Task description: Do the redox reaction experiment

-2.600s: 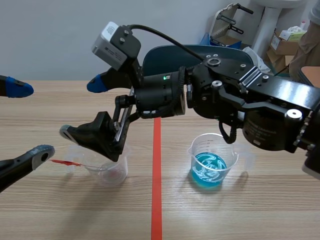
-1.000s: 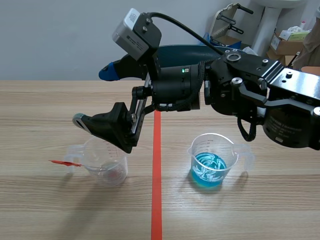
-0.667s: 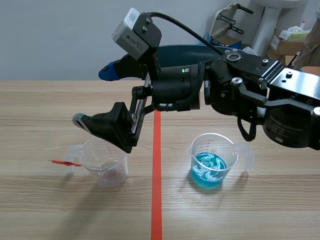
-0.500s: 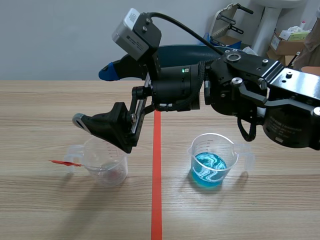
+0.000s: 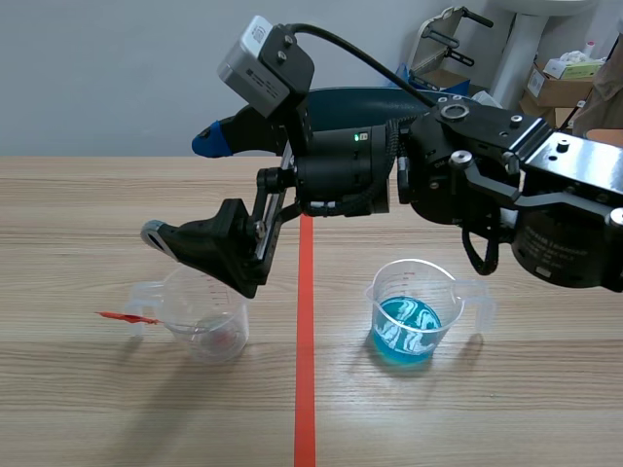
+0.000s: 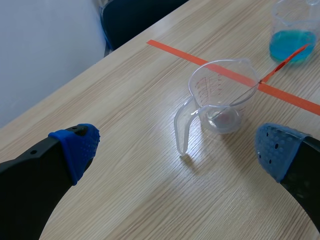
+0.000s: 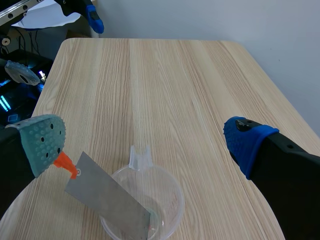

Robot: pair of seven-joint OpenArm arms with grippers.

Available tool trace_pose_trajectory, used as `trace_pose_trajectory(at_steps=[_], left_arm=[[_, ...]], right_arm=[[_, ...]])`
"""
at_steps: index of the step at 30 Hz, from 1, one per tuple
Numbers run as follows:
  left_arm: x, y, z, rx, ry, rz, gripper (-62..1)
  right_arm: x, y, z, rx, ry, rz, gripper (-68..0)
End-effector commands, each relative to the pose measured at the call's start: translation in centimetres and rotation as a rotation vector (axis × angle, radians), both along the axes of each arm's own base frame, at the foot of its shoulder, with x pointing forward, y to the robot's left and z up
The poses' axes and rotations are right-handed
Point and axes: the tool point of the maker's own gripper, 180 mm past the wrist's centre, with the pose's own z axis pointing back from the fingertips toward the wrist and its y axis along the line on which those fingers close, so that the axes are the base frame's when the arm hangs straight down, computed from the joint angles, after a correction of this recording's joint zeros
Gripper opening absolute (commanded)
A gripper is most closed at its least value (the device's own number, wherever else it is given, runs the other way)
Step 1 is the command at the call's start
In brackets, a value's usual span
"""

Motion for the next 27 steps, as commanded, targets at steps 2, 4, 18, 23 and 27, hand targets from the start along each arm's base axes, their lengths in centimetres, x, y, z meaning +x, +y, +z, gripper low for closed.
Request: trace_pose_trajectory(at_steps=[2, 4, 18, 23, 27], left_arm=[[0.36, -0.31, 0.88, -0.018, -0.033, -0.002, 1.4], [0.36, -0.31, 0.88, -0.018, -0.033, -0.002, 1.4], [0.35, -0.31, 0.86, -0.017, -0.032, -0.002, 1.4], [0.35, -0.31, 0.86, -0.017, -0.032, -0.002, 1.4], [0.35, -0.31, 0.86, -0.017, -0.032, -0.002, 1.4]], right_arm=[[0.24, 0.12, 1.58, 0.041, -0.022, 0.003, 0.4], [0.24, 0.12, 1.58, 0.041, -0.022, 0.003, 0.4], [0.24, 0.12, 1.58, 0.041, -0.022, 0.003, 0.4], [0.24, 0.12, 1.57, 0.041, -0.022, 0.003, 0.4], [0.35, -0.2, 1.39, 0.034, -0.022, -0.002, 0.4]])
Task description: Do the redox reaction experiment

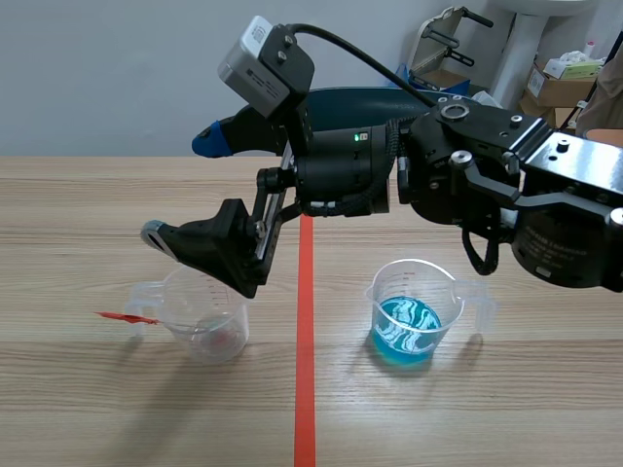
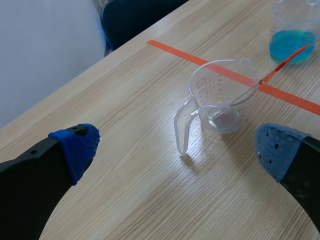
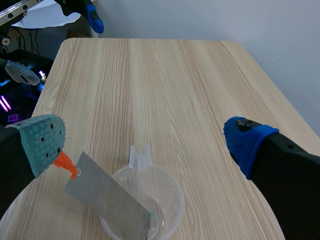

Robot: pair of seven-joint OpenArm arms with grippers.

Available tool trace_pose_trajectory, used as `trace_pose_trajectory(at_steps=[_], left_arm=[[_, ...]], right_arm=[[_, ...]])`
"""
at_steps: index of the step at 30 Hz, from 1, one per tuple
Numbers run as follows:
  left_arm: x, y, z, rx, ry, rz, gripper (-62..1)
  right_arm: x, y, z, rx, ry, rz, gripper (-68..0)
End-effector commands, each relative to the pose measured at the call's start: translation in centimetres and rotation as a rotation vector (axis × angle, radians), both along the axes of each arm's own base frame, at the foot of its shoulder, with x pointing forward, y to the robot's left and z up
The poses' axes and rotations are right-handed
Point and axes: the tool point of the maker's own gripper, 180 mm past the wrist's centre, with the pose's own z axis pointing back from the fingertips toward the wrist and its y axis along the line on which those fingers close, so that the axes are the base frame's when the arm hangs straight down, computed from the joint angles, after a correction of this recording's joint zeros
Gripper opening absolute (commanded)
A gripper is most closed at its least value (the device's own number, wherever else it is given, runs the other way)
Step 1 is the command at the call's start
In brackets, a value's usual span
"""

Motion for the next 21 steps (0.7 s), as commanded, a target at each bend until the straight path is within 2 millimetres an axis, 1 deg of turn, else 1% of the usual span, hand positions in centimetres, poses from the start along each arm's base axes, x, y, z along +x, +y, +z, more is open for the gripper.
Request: trace_pose_trajectory(at_steps=[1, 5, 11, 15, 21], left_arm=[[0.3, -0.3, 0.9, -0.017, -0.032, -0.002, 1.4], [0.4, -0.3, 0.8, -0.014, -0.028, 0.0, 1.4], [0.4, -0.2, 0.5, -0.005, -0.018, 0.003, 1.4], [0.4, -0.2, 0.5, -0.003, -0.016, 0.004, 1.4], [0.5, -0.2, 0.6, -0.008, -0.023, 0.008, 1.4]], right_arm=[[0.4, -0.4, 1.2, 0.03, -0.02, -0.009, 0.4], [1.0, -2.2, 1.2, 0.057, 0.004, -0.059, 0.4], [1.5, -6.4, 2.5, 0.095, -0.024, -0.183, 0.4], [1.1, -8.8, 3.5, 0.103, -0.056, -0.266, 0.4], [-0.5, -11.5, 4.3, 0.083, -0.069, -0.384, 0.4]])
